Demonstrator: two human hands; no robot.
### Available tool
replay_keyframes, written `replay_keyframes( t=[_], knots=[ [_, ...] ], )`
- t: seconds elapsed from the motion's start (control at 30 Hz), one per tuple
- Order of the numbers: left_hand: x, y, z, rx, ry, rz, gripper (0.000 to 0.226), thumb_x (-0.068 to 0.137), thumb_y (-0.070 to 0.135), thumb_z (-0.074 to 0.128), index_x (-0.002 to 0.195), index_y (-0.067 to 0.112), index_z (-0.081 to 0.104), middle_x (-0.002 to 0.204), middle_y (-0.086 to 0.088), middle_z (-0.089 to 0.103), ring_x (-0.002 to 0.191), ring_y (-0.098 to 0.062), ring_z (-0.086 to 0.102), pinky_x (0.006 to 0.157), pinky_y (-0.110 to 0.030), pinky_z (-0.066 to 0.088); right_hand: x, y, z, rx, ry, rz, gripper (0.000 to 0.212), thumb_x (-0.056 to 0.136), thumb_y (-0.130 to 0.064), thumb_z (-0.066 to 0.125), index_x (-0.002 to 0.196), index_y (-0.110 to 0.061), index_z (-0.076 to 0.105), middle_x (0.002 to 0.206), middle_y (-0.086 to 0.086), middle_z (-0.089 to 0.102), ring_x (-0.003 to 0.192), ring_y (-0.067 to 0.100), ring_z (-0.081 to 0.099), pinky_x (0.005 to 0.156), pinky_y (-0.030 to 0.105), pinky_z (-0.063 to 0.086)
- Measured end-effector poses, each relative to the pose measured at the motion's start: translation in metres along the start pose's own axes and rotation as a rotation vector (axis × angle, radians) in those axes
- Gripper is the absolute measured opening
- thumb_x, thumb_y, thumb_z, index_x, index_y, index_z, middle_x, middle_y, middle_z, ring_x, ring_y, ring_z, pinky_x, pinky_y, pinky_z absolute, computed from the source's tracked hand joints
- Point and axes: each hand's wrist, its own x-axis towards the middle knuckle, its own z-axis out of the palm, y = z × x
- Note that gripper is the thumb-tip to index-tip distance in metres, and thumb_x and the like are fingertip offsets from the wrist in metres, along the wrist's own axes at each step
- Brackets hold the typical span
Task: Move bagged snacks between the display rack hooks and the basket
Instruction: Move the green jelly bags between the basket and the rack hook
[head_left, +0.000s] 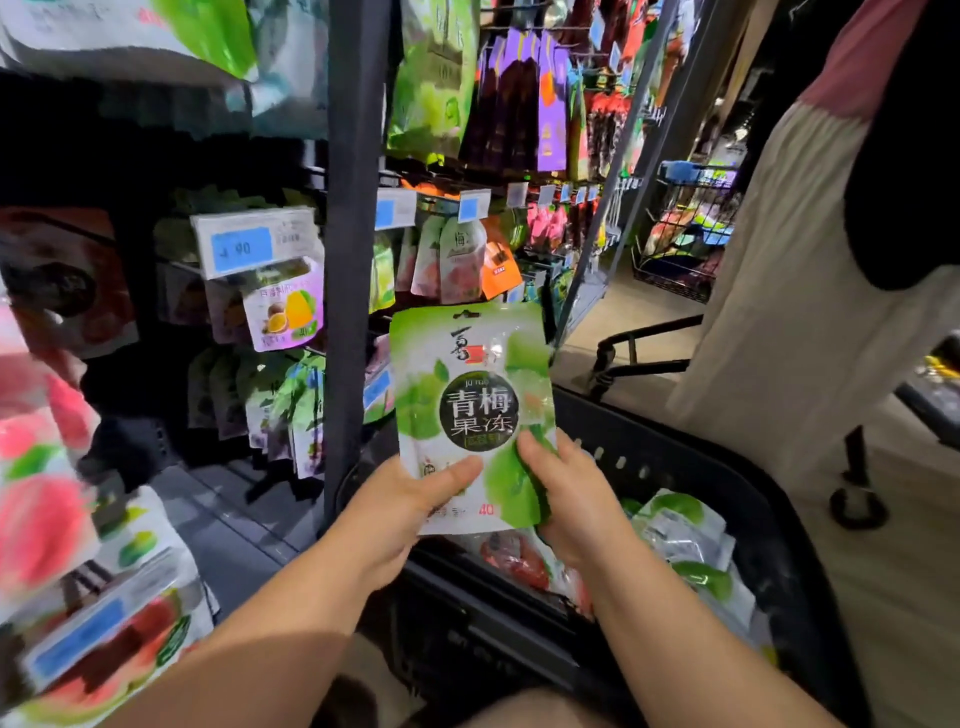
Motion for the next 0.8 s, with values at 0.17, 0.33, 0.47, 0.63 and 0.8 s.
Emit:
replay_keyframes(
  t=[0.17, 0.33, 0.47, 0.63, 0.8],
  knots=[
    [0.001, -0.017, -0.004, 0.081, 0.03, 0.032, 0.053, 0.067, 0.013, 0.079, 0.118, 0.011, 0.065, 0.109, -0.01, 0.074, 0.106, -0.032, 0.068, 0.097, -0.048, 0.052, -0.004, -0.004, -0.072, -0.559, 0.001, 0.062, 0.013, 0.098, -0.027, 0.059, 0.109, -0.029, 0.066, 0.106, -0.008, 0.07, 0.091, 0.001, 0.067, 0.075, 0.023, 0.051],
    [0.003, -0.03, -0.002, 0.109, 0.036, 0.021, 0.044, 0.076, 0.004, 0.071, 0.119, 0.008, 0.064, 0.109, -0.01, 0.074, 0.103, -0.03, 0.069, 0.09, -0.04, 0.056, -0.01, -0.003, -0.173, -1.14, 0.043, 0.389, 0.026, 0.089, -0.035, 0.072, 0.113, -0.027, 0.067, 0.105, -0.007, 0.066, 0.102, 0.014, 0.063, 0.093, 0.031, 0.051],
    [0.005, -0.032, -0.001, 0.14, 0.03, 0.027, 0.039, 0.079, -0.001, 0.068, 0.117, 0.01, 0.064, 0.108, -0.008, 0.074, 0.097, -0.024, 0.071, 0.082, -0.03, 0.059, -0.02, 0.015, -0.208, -1.385, 0.089, 0.613, 0.063, 0.085, -0.043, 0.073, 0.139, -0.024, 0.05, 0.14, -0.004, 0.049, 0.128, 0.02, 0.05, 0.102, 0.028, 0.043],
    [0.006, -0.035, 0.0, 0.136, 0.046, 0.019, 0.035, 0.08, 0.0, 0.067, 0.113, 0.011, 0.066, 0.104, -0.008, 0.075, 0.09, -0.023, 0.073, 0.072, -0.027, 0.06, -0.019, 0.027, -0.218, -1.52, 0.195, 0.863, 0.102, 0.073, -0.056, 0.08, 0.152, -0.018, 0.028, 0.153, 0.012, 0.035, 0.134, 0.032, 0.043, 0.105, 0.039, 0.044],
    [0.006, -0.037, 0.003, 0.11, 0.031, 0.022, 0.038, 0.079, 0.001, 0.067, 0.116, 0.012, 0.065, 0.105, -0.007, 0.075, 0.091, -0.022, 0.073, 0.07, -0.027, 0.06, -0.018, 0.031, -0.225, -1.5, 0.233, 0.997, 0.105, 0.067, -0.062, 0.081, 0.146, -0.01, 0.035, 0.146, 0.009, 0.047, 0.128, 0.029, 0.05, 0.102, 0.038, 0.045]
  ],
)
